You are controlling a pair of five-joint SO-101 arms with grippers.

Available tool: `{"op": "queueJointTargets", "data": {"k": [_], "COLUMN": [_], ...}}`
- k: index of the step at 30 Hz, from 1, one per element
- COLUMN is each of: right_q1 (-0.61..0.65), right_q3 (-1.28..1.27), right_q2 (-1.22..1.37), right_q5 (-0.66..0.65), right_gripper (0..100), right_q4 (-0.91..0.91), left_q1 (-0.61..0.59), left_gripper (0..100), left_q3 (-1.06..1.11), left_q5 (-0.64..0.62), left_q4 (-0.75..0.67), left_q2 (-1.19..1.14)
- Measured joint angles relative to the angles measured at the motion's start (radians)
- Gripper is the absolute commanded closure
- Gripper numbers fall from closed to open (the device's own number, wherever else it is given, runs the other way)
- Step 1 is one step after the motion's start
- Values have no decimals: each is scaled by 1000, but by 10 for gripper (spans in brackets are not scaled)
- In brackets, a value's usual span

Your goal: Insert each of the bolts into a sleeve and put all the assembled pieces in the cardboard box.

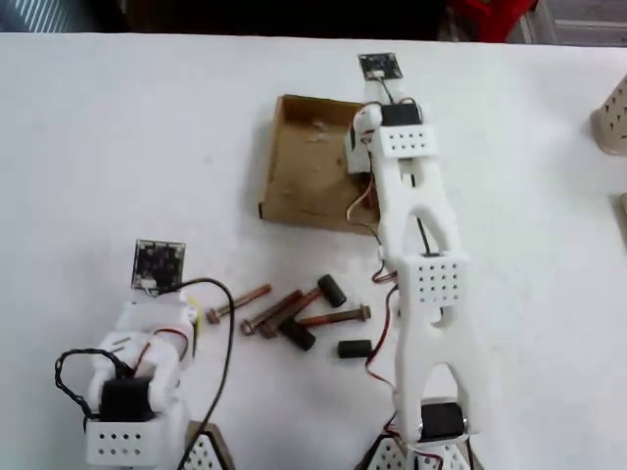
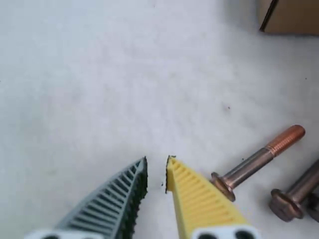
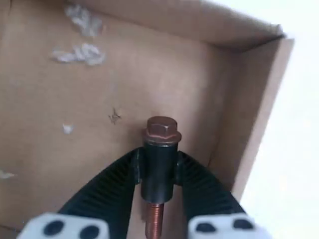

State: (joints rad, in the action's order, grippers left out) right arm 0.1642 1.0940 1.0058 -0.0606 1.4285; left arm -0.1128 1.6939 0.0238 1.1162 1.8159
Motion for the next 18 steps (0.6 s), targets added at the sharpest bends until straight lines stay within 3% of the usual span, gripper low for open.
{"op": "queueJointTargets", "data": {"k": [5, 7, 18], "right_q1": [20, 32, 38], "right_q3": [146, 172, 261], "right_q2": [46, 63, 71], "right_q5": [0, 0, 0], "right_gripper": [838, 831, 983], "right_q4": [118, 152, 238], "left_q1": [0, 0, 0], "left_gripper": [902, 902, 902], "left_q3": [0, 0, 0], "left_q5": [0, 0, 0], "left_q4": [0, 0, 0], "left_q2": [0, 0, 0]}}
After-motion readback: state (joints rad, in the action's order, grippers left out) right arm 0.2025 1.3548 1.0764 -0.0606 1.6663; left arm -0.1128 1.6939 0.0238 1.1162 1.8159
